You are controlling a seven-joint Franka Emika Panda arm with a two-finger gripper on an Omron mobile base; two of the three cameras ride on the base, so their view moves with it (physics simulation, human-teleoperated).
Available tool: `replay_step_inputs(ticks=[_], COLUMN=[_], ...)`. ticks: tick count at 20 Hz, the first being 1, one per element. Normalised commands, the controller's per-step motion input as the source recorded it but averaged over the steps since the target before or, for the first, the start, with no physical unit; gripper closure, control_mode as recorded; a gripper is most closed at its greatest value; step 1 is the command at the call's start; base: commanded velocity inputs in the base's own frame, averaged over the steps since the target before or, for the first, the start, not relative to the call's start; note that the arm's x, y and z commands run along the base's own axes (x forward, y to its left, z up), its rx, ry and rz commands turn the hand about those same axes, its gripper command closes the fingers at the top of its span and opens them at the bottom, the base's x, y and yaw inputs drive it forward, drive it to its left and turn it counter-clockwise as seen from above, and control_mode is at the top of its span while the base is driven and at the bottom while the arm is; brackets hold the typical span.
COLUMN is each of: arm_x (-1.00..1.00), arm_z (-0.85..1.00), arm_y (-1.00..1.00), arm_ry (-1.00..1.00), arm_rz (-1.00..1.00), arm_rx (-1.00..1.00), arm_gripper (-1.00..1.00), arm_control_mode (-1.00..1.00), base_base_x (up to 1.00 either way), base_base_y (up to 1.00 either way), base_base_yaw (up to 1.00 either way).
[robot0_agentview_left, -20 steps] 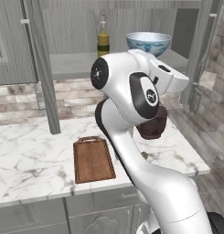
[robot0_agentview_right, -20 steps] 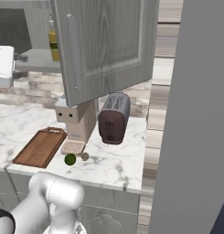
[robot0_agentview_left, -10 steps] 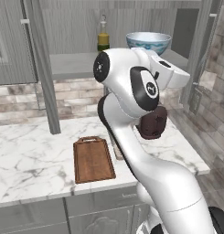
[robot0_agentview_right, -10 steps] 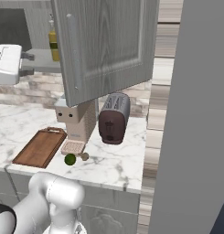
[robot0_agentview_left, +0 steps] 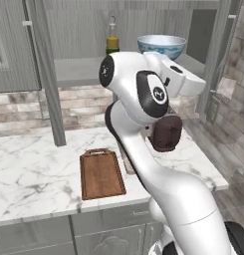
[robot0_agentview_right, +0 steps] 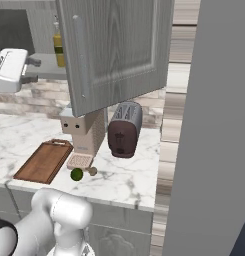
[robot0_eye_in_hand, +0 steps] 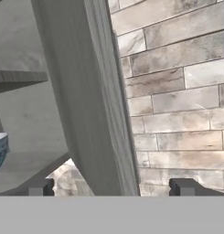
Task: Open the cabinet. Place the bowl and condiment on the counter. Then place the lime and garlic on the cutting board.
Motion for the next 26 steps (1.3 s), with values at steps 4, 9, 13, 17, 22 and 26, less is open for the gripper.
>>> replay_step_inputs(ticks=[4, 9, 13, 17, 22, 26], arm_x=[0.1, 0.18, 0.2, 0.08, 0.0, 0.0], arm_z=[0.0, 0.0, 0.0, 0.0, 0.0, 0.0], arm_y=[-0.01, -0.08, -0.1, -0.11, -0.14, -0.16], arm_ry=[0.02, 0.03, 0.03, 0.01, 0.0, 0.0], arm_rz=[-0.07, -0.05, -0.04, -0.04, -0.03, -0.04], arm_rx=[0.0, 0.0, 0.0, 0.0, 0.0, 0.0], arm_gripper=[-1.0, -1.0, -1.0, -1.0, -1.0, -1.0], arm_control_mode=[-1.0, -1.0, -1.0, -1.0, -1.0, -1.0], base_base_x=[0.0, 0.0, 0.0, 0.0, 0.0, 0.0], base_base_y=[0.0, 0.0, 0.0, 0.0, 0.0, 0.0], base_base_yaw=[0.0, 0.0, 0.0, 0.0, 0.0, 0.0])
